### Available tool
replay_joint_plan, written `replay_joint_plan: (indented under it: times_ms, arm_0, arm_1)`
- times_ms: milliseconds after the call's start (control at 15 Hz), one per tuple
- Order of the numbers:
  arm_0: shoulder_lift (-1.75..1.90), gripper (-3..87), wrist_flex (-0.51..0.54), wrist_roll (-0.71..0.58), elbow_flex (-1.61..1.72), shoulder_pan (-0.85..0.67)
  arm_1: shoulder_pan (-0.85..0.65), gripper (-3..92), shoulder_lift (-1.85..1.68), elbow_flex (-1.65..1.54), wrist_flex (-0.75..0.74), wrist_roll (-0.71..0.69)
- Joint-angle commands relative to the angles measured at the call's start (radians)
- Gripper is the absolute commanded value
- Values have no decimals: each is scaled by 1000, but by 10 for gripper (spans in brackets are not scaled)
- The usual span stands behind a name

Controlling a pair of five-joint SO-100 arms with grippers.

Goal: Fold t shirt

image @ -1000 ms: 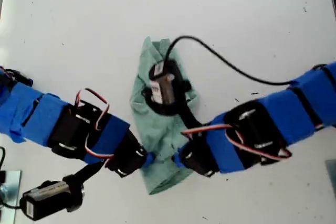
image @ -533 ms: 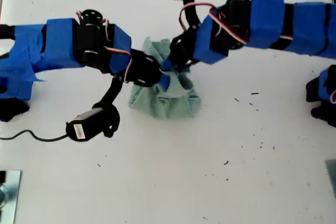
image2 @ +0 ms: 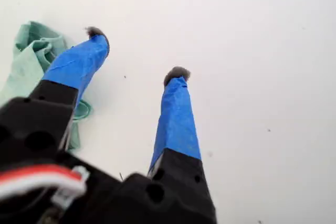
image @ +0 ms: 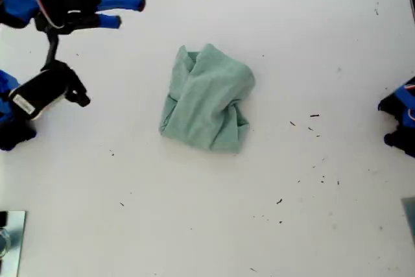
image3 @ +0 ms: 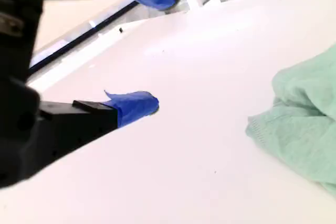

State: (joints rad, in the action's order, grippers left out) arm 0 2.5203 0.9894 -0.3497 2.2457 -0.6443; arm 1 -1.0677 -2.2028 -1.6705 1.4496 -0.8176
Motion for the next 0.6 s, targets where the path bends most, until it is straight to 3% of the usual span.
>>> replay_joint_plan:
  times_ms: [0,200,333,467,533]
  arm_0:
    - [318,250,29,-9,212,-3]
    - [672,184,49,78,522,143]
    - [854,165,25,173,695,276]
    - [1088,99,64,230,854,365]
    - [1074,89,46,250,885,399]
  arm_1:
    - [20,220,-232,-129,117,-29]
    - [272,183,-670,-540,80,155]
    - [499,221,-992,-842,5,314]
    - [699,141,-1310,-1141,0,517]
    - [758,70,-1269,-1204,-89,525]
